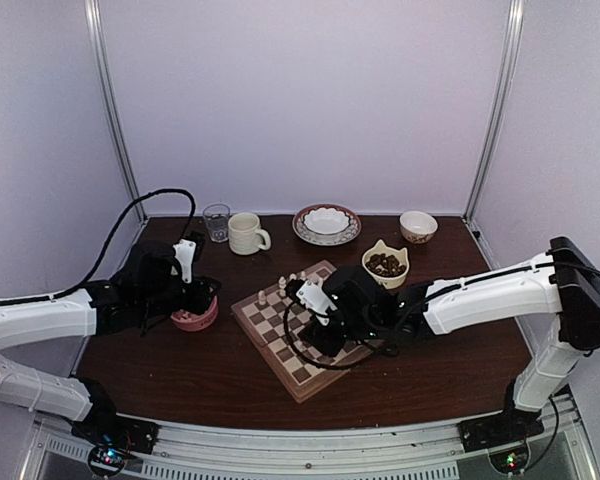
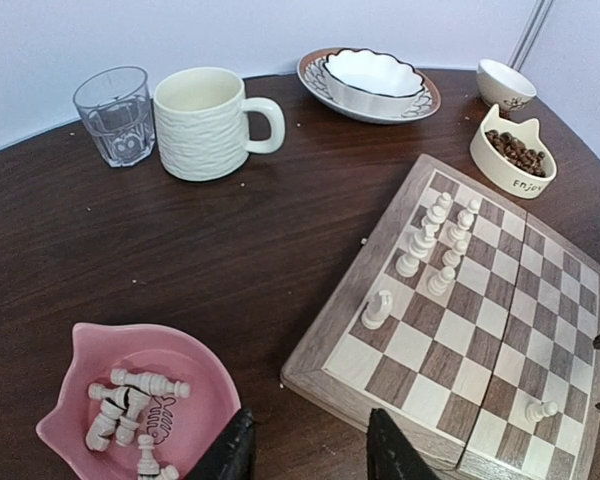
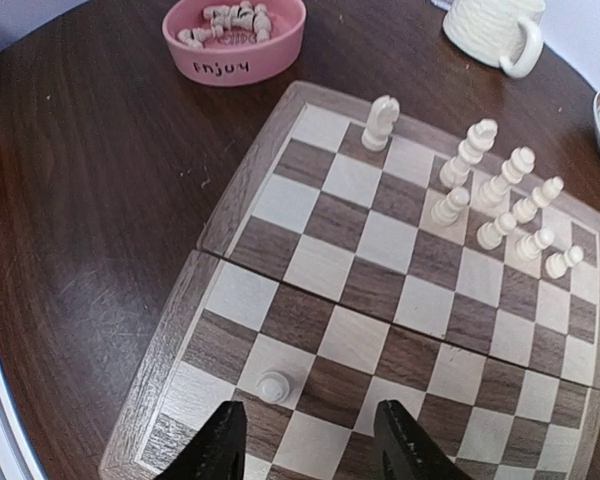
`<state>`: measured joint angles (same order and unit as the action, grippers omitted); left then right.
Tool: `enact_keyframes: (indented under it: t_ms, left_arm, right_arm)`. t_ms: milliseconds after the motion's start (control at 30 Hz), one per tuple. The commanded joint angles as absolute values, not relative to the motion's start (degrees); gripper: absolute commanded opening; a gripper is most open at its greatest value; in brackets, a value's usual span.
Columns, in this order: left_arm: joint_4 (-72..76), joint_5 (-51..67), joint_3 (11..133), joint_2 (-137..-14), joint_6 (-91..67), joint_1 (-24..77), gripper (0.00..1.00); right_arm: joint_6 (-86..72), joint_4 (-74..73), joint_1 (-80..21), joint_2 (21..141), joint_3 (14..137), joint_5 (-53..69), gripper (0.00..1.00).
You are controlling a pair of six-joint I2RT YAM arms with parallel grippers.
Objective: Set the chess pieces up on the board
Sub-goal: Pick up the pawn from the chessboard.
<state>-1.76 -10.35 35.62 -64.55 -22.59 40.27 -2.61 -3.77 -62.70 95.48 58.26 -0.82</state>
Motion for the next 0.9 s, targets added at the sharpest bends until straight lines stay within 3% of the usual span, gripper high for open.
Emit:
enact_keyframes:
  t_ms: [0, 600, 867]
  left_arm:
    - [-1.6, -13.9, 35.5, -64.1, -23.3, 40.3, 0.39]
    - [-2.7, -13.5, 36.6, -65.3, -23.6, 40.3, 0.4]
    - [-3.0, -13.4, 36.7, -65.4, -23.5, 40.3, 0.4]
  right_arm:
    - [-5.4, -7.5, -62.8, 98.7, 61.4, 1.2, 0.44]
    - [-5.3, -11.3, -62.8, 106.1, 66.9, 2.8, 0.31]
    - [-5.5, -10.4, -62.6, 104.1, 65.7, 2.7, 0.12]
